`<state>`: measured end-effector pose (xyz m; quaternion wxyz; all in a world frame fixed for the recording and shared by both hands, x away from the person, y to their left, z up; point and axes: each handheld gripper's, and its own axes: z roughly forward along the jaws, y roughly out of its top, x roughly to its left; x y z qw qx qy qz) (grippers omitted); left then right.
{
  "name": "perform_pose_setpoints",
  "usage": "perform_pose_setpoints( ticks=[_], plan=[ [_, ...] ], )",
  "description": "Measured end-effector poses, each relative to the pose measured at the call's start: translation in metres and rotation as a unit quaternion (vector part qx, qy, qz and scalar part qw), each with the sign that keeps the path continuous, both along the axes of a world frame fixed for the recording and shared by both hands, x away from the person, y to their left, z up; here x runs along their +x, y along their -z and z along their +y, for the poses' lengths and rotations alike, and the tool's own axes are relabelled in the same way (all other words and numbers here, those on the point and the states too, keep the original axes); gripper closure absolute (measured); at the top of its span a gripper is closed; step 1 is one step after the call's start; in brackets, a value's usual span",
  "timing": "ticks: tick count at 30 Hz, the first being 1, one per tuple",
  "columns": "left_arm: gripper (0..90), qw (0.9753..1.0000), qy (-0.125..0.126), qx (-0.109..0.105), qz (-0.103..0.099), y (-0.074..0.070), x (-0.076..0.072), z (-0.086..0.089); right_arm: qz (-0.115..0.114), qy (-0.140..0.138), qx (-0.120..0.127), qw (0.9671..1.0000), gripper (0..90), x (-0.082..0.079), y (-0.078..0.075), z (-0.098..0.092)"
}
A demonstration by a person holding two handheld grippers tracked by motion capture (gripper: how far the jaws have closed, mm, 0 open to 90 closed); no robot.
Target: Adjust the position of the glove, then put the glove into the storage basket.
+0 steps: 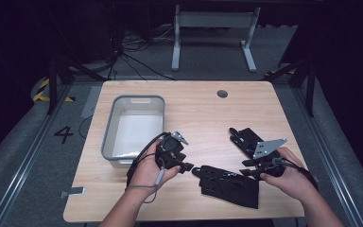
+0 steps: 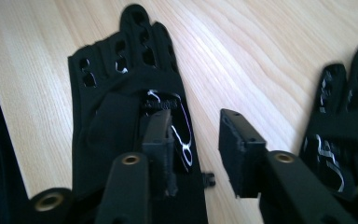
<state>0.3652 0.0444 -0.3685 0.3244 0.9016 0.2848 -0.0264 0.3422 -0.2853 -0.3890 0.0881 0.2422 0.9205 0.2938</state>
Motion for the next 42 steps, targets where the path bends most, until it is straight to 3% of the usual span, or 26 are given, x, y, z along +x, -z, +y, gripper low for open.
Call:
perform_pose_setpoints(
  ticks=[6, 8, 12, 14, 15, 20, 23, 27, 38, 42],
  plan=[
    [51.3, 0.9999, 0.009, 0.01, 0.003, 0.004, -0.002, -0.01, 0.015, 0.029, -0.002, 0.9995, 74.8, -0.001, -0.003, -0.009],
    [51.7, 0.9999, 0.009, 0.01, 0.003, 0.005, -0.003, -0.012, 0.009, 0.061, 0.003, 0.9981, 75.8, 0.002, -0.005, -0.017],
    [53.0, 0.9999, 0.009, 0.005, -0.004, 0.007, -0.004, -0.017, 0.006, 0.115, 0.016, 0.9933, 74.5, 0.007, -0.004, -0.033],
    [53.8, 0.9999, 0.011, 0.004, -0.008, 0.009, -0.004, -0.02, 0.008, 0.123, 0.018, 0.9922, 74.5, 0.008, -0.004, -0.036],
    [56.4, 0.9998, 0.015, 0.004, -0.009, 0.014, -0.003, -0.026, 0.008, 0.146, 0.025, 0.9889, 74.6, 0.01, -0.004, -0.044],
    [61.9, 0.9996, 0.029, -0.004, -0.004, 0.025, -0.003, -0.041, 0.009, 0.164, 0.029, 0.986, 74.6, 0.013, -0.003, -0.053],
    [66.3, 0.9991, 0.042, -0.004, -0.005, 0.033, -0.001, -0.053, 0.009, 0.185, 0.032, 0.9821, 74.5, 0.016, 0.001, -0.06],
    [68.0, 0.9991, 0.04, 0.011, -0.006, 0.047, 0.001, -0.063, 0.008, 0.201, 0.034, 0.9789, 74.0, 0.018, 0.004, -0.066],
    [73.4, 0.9993, 0.025, 0.029, -0.001, 0.061, 0.006, -0.065, 0.006, 0.203, 0.036, 0.9785, 74.0, 0.021, 0.006, -0.068],
    [73.5, 0.9986, 0.031, 0.043, 0.002, 0.064, 0.006, -0.066, 0.004, 0.215, 0.045, 0.9754, 74.9, 0.025, 0.006, -0.071]
  ],
)
